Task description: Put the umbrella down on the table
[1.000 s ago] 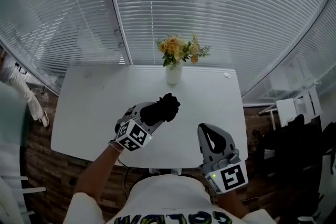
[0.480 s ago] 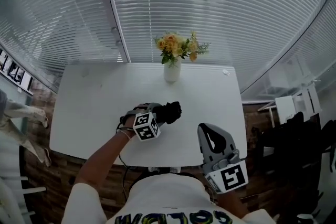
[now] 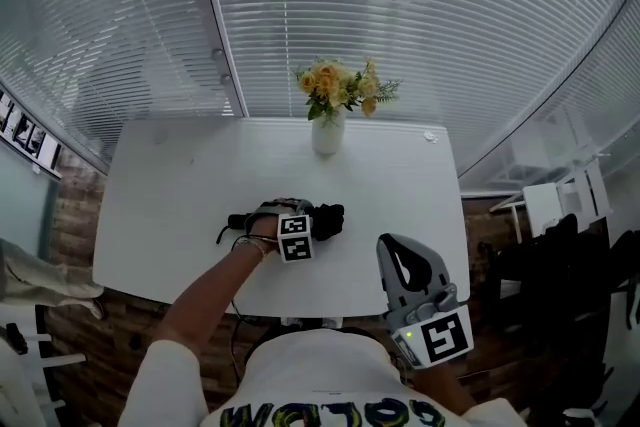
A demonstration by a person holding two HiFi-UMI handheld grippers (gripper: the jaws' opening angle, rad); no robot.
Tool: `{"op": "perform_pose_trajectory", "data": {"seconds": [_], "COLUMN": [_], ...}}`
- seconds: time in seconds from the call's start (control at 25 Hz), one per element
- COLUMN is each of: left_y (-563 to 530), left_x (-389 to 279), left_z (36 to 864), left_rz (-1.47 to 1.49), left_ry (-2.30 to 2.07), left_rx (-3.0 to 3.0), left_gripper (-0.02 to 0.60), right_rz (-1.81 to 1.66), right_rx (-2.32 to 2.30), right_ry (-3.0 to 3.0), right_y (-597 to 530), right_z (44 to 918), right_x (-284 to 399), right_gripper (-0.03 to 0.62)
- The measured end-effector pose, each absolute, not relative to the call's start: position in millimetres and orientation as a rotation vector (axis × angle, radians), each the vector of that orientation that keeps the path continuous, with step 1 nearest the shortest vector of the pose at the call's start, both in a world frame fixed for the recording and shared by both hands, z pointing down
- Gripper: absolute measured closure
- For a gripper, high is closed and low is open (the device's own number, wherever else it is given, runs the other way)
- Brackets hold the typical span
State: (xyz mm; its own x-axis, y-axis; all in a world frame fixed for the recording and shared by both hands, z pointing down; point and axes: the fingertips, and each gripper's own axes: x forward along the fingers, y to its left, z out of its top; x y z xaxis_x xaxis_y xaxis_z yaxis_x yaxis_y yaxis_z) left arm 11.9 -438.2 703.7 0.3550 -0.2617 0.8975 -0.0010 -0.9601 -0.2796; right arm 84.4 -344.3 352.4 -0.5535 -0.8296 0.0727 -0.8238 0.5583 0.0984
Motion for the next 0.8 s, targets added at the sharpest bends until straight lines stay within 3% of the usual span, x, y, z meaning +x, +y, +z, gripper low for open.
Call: {"op": "perform_pose_trajectory", "data": {"seconds": [0.28, 0.44, 0.8], "left_y": [-438.6, -439.9, -444.2], "left_x": [14.0, 12.6, -4.2], "left_z": [714.7, 711.4, 638.0], "left_rz": [-1.683, -1.665, -1.404], "left_ry": [0.212, 0.268, 0.635], "left_rx": [-2.369, -2.373, -2.527], "left_gripper": [0.325, 0.285, 0.272], "right_rz": [-0.077, -0.072, -0.072], "right_rx": [1.429, 1.431, 1.422], "right_ry": [-2.667, -2.670, -2.661], "right_y": [-345.3, -345.7, -350.1], "right_z": [353.0, 353.3, 357.8], "right_x": [87.4, 86.9, 85.2], "right_gripper": [0.585, 0.585, 0.585]}}
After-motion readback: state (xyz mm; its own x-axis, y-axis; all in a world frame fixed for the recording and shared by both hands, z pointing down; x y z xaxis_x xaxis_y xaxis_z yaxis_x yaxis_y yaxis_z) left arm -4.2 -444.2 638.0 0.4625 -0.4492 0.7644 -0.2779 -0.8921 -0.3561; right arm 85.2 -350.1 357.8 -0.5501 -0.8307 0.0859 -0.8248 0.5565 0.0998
